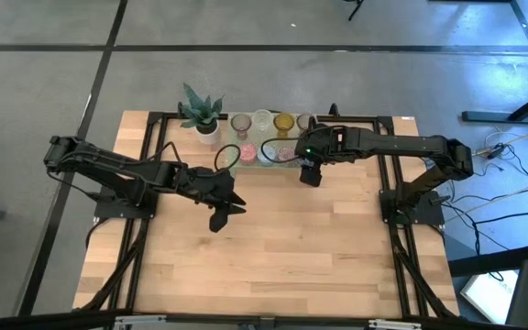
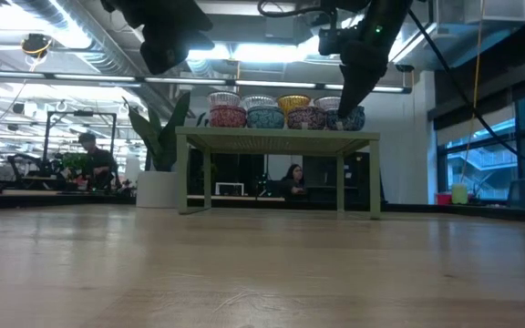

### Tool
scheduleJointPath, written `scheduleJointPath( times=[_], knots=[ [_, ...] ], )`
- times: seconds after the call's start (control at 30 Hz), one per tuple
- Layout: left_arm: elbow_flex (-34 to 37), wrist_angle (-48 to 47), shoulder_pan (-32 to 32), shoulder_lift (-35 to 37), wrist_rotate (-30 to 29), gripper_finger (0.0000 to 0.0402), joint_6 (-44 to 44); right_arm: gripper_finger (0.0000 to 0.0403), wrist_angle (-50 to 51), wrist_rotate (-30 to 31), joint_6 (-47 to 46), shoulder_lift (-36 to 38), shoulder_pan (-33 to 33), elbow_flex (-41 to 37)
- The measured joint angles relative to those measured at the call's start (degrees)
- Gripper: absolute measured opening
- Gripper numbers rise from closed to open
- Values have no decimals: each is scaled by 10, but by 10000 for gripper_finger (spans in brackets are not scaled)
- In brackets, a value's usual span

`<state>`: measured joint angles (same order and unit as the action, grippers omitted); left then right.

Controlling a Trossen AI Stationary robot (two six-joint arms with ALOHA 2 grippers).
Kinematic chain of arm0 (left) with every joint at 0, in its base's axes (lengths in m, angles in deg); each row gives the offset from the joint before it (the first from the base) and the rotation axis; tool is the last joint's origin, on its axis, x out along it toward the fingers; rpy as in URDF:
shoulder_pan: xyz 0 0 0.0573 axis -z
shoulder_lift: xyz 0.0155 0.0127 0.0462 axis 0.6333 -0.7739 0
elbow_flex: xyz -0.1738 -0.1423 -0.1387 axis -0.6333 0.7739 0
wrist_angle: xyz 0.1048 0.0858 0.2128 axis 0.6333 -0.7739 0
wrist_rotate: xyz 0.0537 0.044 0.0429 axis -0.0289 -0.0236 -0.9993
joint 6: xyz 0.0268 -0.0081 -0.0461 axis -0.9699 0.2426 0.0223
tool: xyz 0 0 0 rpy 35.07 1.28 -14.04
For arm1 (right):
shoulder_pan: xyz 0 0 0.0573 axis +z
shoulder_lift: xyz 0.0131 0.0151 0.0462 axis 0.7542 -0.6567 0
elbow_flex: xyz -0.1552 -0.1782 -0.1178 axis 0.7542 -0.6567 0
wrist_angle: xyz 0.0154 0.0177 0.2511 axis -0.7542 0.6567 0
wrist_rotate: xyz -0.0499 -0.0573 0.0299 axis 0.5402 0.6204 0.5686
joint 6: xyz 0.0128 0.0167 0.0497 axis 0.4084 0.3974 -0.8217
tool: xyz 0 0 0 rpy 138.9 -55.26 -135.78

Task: Pick & Place candle stick holders
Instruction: Put the blue scented candle on the shelf

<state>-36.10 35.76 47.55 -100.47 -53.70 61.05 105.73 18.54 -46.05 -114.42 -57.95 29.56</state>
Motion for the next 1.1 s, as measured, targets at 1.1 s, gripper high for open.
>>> scheduleJointPath(
  times=[1.1],
  knots=[
    [0, 0, 0, 0, 0, 116, 0, 337, 11, 8, 6, 2, 0, 22]
  ],
)
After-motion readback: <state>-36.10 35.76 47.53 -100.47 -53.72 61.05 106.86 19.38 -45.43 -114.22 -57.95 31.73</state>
